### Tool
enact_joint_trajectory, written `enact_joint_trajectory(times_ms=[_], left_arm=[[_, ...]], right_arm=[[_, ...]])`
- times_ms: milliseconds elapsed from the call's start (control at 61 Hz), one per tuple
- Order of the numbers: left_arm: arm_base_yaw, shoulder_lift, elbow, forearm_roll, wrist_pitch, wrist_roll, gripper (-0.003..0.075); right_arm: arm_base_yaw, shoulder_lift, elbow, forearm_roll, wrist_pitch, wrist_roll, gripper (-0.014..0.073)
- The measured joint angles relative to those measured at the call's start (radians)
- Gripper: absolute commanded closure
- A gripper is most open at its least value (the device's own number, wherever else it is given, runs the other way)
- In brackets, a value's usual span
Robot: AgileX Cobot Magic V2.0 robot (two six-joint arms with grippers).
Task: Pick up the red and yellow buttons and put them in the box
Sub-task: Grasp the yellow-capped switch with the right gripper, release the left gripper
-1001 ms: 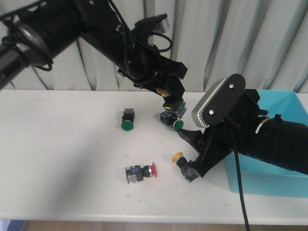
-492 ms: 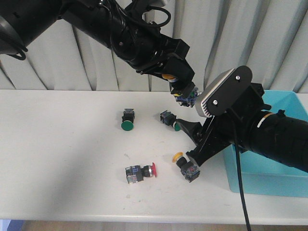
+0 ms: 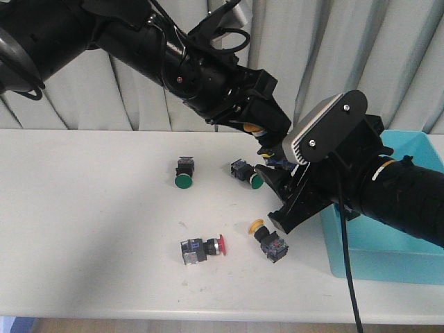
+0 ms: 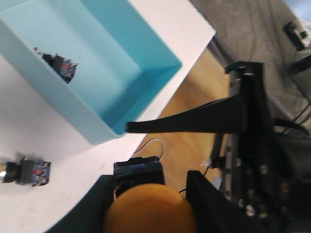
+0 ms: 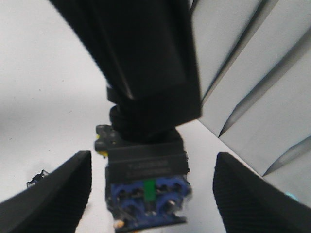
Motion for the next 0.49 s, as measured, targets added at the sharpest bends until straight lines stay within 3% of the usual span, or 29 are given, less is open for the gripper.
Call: enact_joint_trajectory(times_ms=[180, 492], left_arm=[[-0.011, 0.0, 0.0, -0.013, -0.001, 0.004, 0.0726], [-0.043, 0.0, 0.0, -0.014, -0.017, 0.019, 0.0713]], right_arm=[[0.0, 0.0, 0.0, 0.003, -0.024, 0.0, 0.016], [0.0, 0.0, 0.002, 0.005, -0.018, 0.008, 0.058]])
